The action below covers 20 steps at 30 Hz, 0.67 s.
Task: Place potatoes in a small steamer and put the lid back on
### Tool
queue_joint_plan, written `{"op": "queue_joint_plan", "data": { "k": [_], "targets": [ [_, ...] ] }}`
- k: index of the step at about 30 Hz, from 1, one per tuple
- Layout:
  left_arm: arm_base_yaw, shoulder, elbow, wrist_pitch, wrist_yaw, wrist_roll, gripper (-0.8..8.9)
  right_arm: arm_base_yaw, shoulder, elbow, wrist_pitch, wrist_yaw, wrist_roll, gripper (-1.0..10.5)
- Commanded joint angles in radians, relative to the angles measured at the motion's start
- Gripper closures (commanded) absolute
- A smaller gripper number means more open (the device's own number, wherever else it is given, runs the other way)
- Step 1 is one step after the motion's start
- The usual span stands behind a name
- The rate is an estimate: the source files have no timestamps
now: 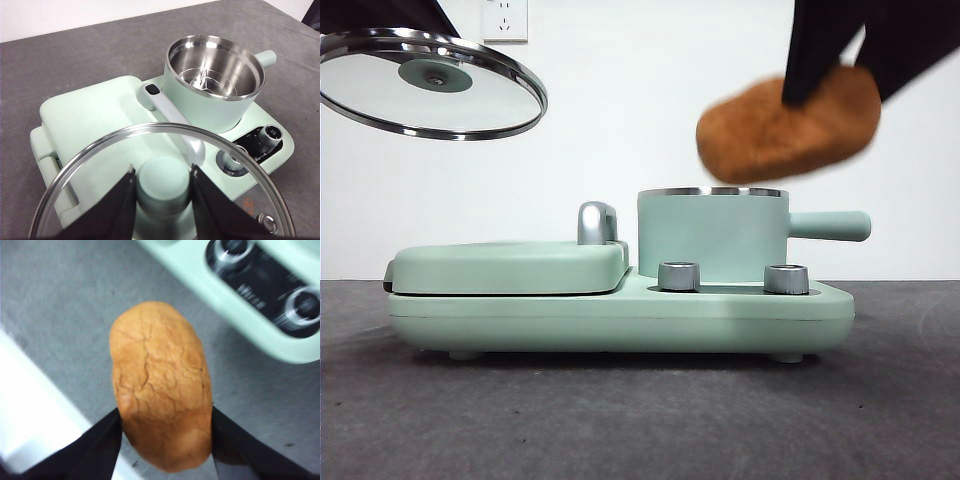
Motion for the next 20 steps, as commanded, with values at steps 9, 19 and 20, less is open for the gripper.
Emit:
{"op": "queue_joint_plan", "data": {
  "k": [9,19,20],
  "targets": [
    [-0.003,-0.002,0.014,0.031,0.000,0.010,8.04,-0.107,0.229,0.292,-0.056,0.015,-0.115,7.4],
    [-0.003,-0.002,0.014,0.033,0.000,0.010,8.05,-0.212,0.458,0.541,-0.032,0.035,-0.208,7.4],
    [-0.003,-0.002,0.014,0.034,0.000,0.009,8.05,-0.222,0.476,0.562,-0.030,0.035,-0.216,7.4]
  ]
}}
